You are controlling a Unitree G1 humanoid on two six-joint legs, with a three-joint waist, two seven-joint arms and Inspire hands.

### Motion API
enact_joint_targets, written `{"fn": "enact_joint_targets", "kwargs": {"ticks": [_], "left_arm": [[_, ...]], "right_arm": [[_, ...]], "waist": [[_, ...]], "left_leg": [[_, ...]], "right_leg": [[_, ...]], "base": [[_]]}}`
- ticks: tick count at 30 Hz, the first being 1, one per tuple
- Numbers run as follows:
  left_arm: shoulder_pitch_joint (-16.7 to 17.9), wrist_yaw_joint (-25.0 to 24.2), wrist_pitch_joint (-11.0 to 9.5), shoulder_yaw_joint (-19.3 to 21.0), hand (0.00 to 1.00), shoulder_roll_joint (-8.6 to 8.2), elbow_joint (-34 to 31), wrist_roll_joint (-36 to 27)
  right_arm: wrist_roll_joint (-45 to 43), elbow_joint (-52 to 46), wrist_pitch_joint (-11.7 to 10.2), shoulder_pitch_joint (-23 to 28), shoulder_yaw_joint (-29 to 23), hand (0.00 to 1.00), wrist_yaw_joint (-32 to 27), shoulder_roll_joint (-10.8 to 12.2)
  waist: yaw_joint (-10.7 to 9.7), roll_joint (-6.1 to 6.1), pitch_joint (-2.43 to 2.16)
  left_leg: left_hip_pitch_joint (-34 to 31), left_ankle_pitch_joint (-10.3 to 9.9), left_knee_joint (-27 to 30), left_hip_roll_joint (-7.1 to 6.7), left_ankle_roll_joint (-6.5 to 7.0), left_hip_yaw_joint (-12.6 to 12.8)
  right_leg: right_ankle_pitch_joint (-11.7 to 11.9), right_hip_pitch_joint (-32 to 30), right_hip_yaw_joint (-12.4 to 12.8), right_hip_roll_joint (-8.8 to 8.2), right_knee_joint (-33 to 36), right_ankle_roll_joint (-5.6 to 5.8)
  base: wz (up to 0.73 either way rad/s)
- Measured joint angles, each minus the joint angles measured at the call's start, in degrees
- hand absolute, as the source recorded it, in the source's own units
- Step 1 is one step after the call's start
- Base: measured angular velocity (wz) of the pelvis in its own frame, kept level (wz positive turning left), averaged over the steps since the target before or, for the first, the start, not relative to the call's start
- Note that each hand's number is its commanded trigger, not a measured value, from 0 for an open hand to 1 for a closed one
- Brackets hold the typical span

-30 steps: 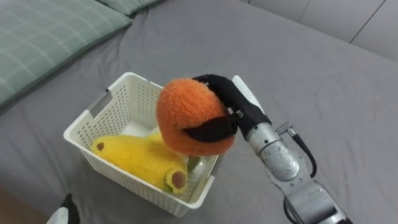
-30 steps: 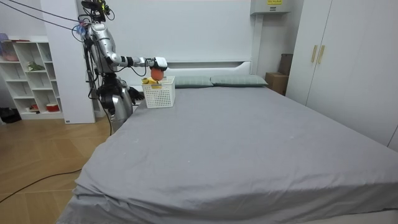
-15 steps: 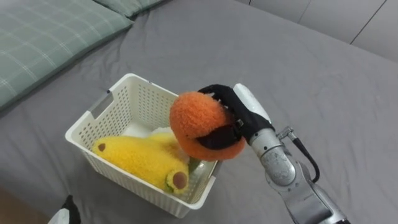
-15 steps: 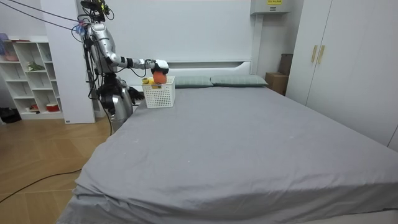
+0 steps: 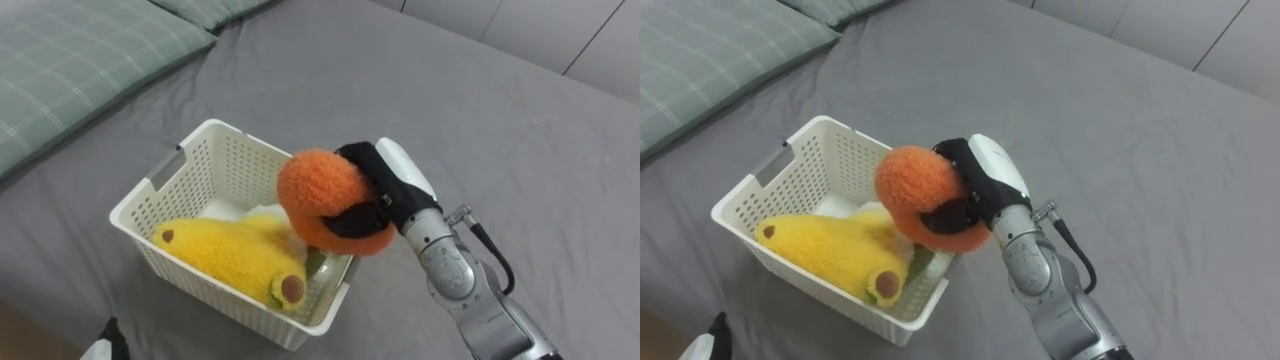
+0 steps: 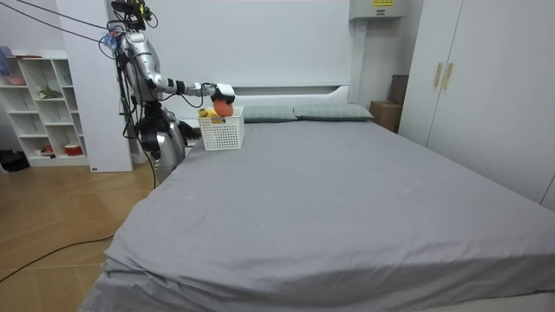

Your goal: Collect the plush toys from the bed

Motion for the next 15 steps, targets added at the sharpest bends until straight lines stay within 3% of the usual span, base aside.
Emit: {"fn": "enact_joint_targets", "kwargs": {"ticks": [3, 5, 6, 7, 15], "left_arm": [[0.0, 0.01, -0.01, -0.02, 0.0, 0.0, 0.0, -0.01], [0.0, 0.02, -0.01, -0.02, 0.0, 0.0, 0.0, -0.01], [0.0, 0.03, -0.01, -0.02, 0.0, 0.0, 0.0, -0.01], [0.0, 0.03, -0.01, -0.02, 0.0, 0.0, 0.0, -0.01], [0.0, 0.32, -0.01, 0.01, 0.0, 0.0, 0.0, 0.0]], "right_arm": [[0.0, 0.0, 0.0, 0.0, -0.01, 1.0, 0.0, 0.0], [0.01, 0.0, 0.0, 0.0, -0.01, 0.69, 0.0, 0.0], [0.01, 0.0, 0.0, 0.0, -0.01, 0.12, 0.0, 0.0], [0.01, 0.0, 0.0, 0.0, -0.02, 0.0, 0.0, 0.0], [0.06, -0.02, -0.01, -0.01, -0.11, 0.0, 0.0, 0.0]], "waist": [[-0.05, 0.01, 0.0], [-0.05, 0.01, 0.01], [-0.05, 0.02, 0.01], [-0.06, 0.02, 0.02], [-0.16, -0.04, -0.02]], "left_leg": [[-0.01, -0.03, 0.0, 0.0, 0.04, 0.0], [-0.02, -0.04, 0.0, 0.0, 0.06, 0.0], [-0.03, -0.05, 0.0, 0.0, 0.07, 0.0], [-0.03, -0.06, 0.0, 0.0, 0.08, 0.0], [-0.03, -0.07, -0.01, 0.0, 0.09, 0.0]], "right_leg": [[0.0, 0.0, -0.01, 0.0, -0.01, 0.0], [0.0, 0.0, -0.02, 0.0, -0.01, 0.01], [0.0, -0.01, -0.02, 0.0, -0.01, 0.01], [0.0, -0.01, -0.02, 0.0, -0.02, 0.01], [0.01, -0.01, -0.02, 0.0, -0.04, 0.02]], "base": [[0.0], [0.0], [0.0], [0.0], [0.0]]}}
